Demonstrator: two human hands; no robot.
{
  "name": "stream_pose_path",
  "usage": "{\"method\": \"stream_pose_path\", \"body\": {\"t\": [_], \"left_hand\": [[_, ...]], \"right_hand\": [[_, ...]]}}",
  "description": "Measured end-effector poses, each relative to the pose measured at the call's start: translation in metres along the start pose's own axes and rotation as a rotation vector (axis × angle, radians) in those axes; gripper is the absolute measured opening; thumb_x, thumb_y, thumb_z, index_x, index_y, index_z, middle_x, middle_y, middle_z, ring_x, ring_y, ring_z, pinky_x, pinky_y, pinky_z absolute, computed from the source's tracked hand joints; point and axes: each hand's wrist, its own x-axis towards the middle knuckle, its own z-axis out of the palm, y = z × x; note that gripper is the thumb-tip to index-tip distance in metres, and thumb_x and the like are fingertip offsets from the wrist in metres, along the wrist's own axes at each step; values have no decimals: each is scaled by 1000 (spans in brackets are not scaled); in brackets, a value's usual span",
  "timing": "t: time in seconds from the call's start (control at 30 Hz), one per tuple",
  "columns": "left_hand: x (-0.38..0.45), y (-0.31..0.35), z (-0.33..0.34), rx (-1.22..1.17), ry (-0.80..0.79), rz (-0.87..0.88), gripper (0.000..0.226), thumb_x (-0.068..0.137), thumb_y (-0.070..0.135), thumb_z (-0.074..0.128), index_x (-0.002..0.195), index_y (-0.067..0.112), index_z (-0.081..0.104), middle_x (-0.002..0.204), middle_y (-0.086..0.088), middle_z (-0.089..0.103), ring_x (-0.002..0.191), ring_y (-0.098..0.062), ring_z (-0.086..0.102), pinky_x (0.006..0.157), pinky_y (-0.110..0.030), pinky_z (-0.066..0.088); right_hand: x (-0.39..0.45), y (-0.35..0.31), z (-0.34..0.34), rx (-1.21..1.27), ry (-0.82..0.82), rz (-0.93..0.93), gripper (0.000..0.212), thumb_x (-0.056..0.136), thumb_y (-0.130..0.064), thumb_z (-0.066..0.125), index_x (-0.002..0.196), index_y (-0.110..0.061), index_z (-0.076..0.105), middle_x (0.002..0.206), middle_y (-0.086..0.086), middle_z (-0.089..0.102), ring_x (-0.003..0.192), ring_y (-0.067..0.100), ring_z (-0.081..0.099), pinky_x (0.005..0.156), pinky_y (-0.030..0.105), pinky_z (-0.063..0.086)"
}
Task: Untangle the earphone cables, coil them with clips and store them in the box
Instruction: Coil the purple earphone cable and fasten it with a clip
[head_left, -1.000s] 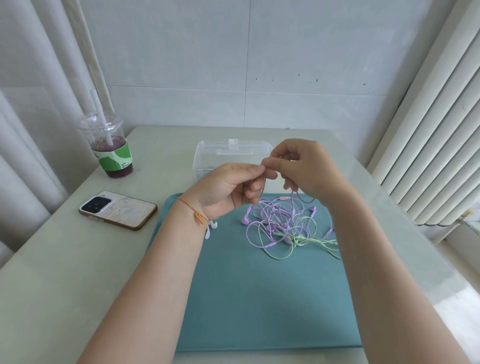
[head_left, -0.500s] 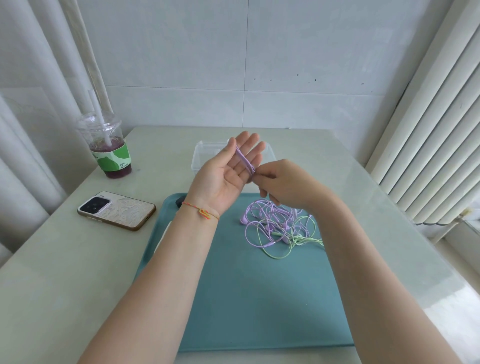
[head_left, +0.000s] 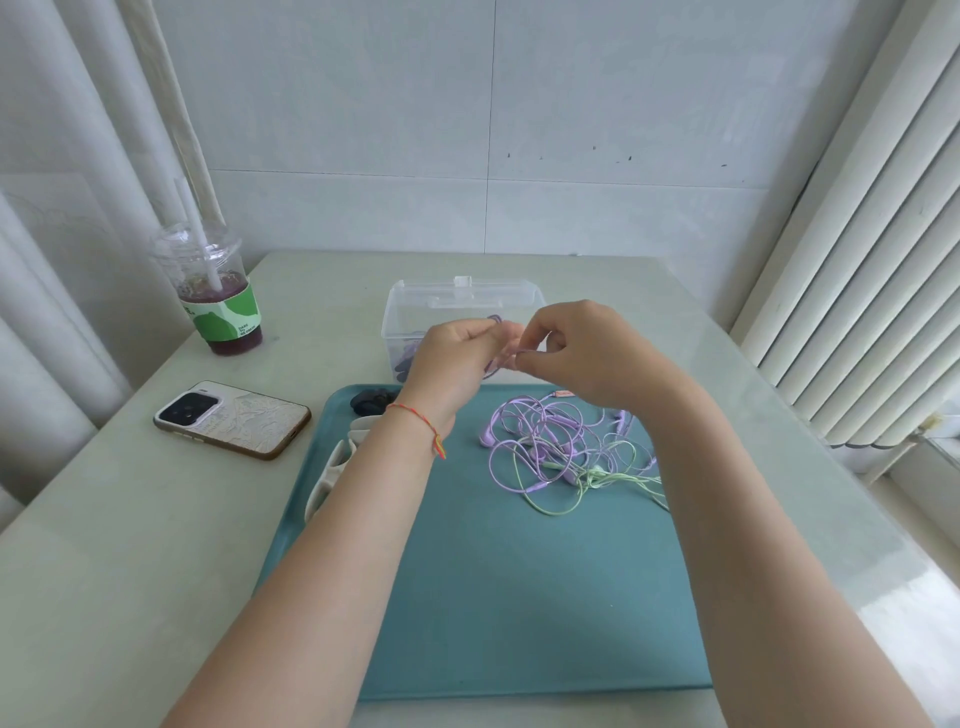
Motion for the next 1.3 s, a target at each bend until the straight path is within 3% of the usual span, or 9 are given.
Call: {"method": "stream_pose_path", "body": {"t": [0.1, 0.33, 0.5, 0.6, 0.7, 0.87, 1.1, 1.2, 1.3], "left_hand": [[-2, 2, -1, 69, -117, -34, 27, 98, 17, 54, 77, 10, 67, 59, 0, 64, 55, -13, 58, 64, -16, 48], [-4, 2, -1, 168, -231, -119, 33, 102, 16, 43, 84, 8, 69, 62, -3, 61, 49, -9, 51, 51, -12, 43], [-3, 1, -2, 251, -293, -135, 36, 102, 20, 42, 81, 12, 70, 63, -4, 57, 58, -16, 49, 57, -19, 43], [-4, 4, -4, 240, -369, -151, 39, 103, 24, 42, 80, 11, 71, 62, -3, 54, 54, -16, 45, 65, -27, 43], [-7, 8, -5, 54, -451, -201, 37, 102, 23, 40, 84, 5, 67, 56, 1, 49, 49, -14, 39, 60, -25, 45], [-8, 13, -7, -285, -551, -254, 35, 101, 24, 39, 81, 9, 64, 58, 1, 41, 53, -14, 35, 60, -25, 42], [-8, 16, -3, -696, -538, -271, 33, 93, 24, 47, 75, 12, 72, 62, 2, 51, 52, -11, 46, 57, -22, 45], [-7, 20, -4, -920, -427, -263, 31, 90, 21, 50, 78, 8, 76, 80, -5, 71, 71, -18, 69, 60, -23, 54], [-7, 22, -6, -1039, -331, -201, 33, 97, 18, 47, 88, 1, 74, 106, -15, 72, 99, -31, 70, 83, -32, 58]], "right_hand": [[0, 2, -5, 1, 13, 3, 12, 88, -31, 65, 81, -21, 64, 58, -7, 44, 51, 8, 39, 51, 25, 29], [1, 8, -7, -61, -3, 13, 4, 91, -21, 56, 88, -24, 58, 74, -10, 51, 67, 2, 46, 56, 21, 34], [0, 13, -11, -123, -98, 30, 6, 93, -22, 56, 88, -22, 60, 77, -13, 51, 69, 1, 46, 63, 27, 35], [-2, 14, -16, -60, -174, 49, 12, 93, -23, 56, 84, -22, 63, 78, -8, 60, 71, 11, 60, 68, 29, 44], [-3, 15, -18, 100, -154, 42, 15, 94, -18, 53, 83, -18, 63, 76, 0, 67, 67, 13, 65, 69, 30, 48], [0, 16, -12, 375, -37, 56, 21, 96, -26, 55, 82, -11, 59, 57, -3, 54, 52, 16, 55, 55, 28, 45], [5, 6, 2, 628, 53, 80, 22, 99, -23, 51, 79, -15, 54, 48, -8, 42, 38, 9, 32, 40, 19, 26], [6, 2, 9, 572, 55, 66, 23, 97, -13, 45, 76, -13, 55, 52, -1, 44, 41, 10, 34, 41, 20, 28], [5, -2, 13, 530, 18, 101, 25, 95, -11, 44, 73, -10, 55, 55, 0, 51, 40, 9, 37, 42, 21, 32]]}}
